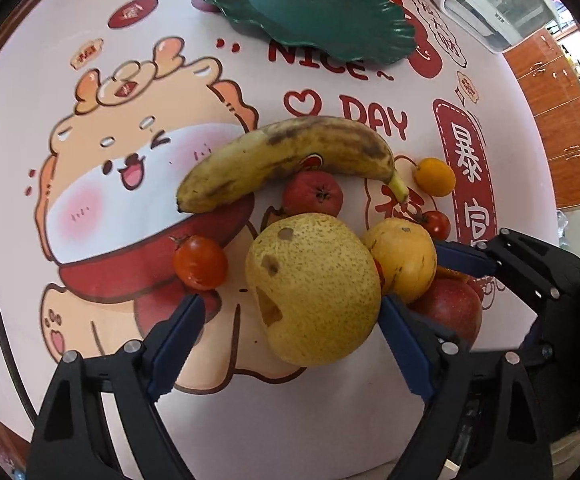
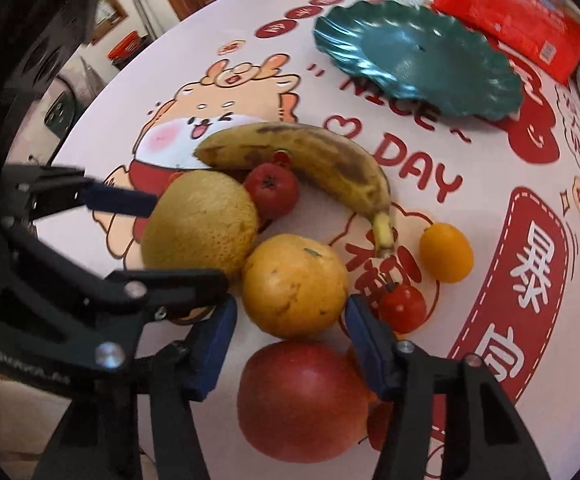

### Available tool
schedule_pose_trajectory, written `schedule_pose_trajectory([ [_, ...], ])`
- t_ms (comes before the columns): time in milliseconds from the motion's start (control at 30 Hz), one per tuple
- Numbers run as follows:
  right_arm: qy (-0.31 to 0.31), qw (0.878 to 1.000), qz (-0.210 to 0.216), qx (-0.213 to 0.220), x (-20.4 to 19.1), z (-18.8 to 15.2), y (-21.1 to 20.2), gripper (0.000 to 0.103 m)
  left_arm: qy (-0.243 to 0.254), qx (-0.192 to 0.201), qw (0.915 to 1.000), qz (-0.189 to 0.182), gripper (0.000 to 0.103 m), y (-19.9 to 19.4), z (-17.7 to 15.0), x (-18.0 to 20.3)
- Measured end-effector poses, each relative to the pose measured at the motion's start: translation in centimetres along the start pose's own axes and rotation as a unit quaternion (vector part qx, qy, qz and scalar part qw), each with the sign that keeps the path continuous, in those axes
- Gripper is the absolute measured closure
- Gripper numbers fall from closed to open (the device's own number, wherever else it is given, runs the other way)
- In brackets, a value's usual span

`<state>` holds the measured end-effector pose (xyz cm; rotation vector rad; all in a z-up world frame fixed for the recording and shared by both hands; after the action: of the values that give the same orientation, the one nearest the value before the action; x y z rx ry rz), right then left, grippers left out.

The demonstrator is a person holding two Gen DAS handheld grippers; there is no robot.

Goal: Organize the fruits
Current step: 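Grasp the large yellow pear with the left tool while the right tool grasps the small yellow pear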

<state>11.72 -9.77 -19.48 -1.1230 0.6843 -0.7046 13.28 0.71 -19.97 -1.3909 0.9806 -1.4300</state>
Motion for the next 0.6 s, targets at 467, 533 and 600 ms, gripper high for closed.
schedule_pose_trajectory([
  [467,0.037,0.999,0.02,0.002,1.1,0.9,0.3,0.05,0.025,0.022,0.9988,-0.037,0.052,-2.1,-0.1,-0.5],
  [533,0.041,0.999,0.023,0.003,1.2,1.1,0.4,0.05,0.031,0.027,0.9987,-0.029,0.052,-2.4,-0.1,-0.8],
  [600,0.05,0.998,0.027,0.007,1.4,1.3,0.5,0.05,0.028,0.025,0.9988,-0.031,0.052,-2.6,-0.1,-1.4],
])
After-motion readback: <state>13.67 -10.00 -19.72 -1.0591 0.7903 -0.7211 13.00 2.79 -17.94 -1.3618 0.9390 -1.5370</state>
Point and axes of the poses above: each gripper's, at about its wrist camera, not at the fingertips, and y roughly the way its jaws point, x to its right, z to its top, the point moved 2 cm from there along y, roughly the way its jaws point, and after that the axes turned 5 degrees about -y, right-handed, at the moved point
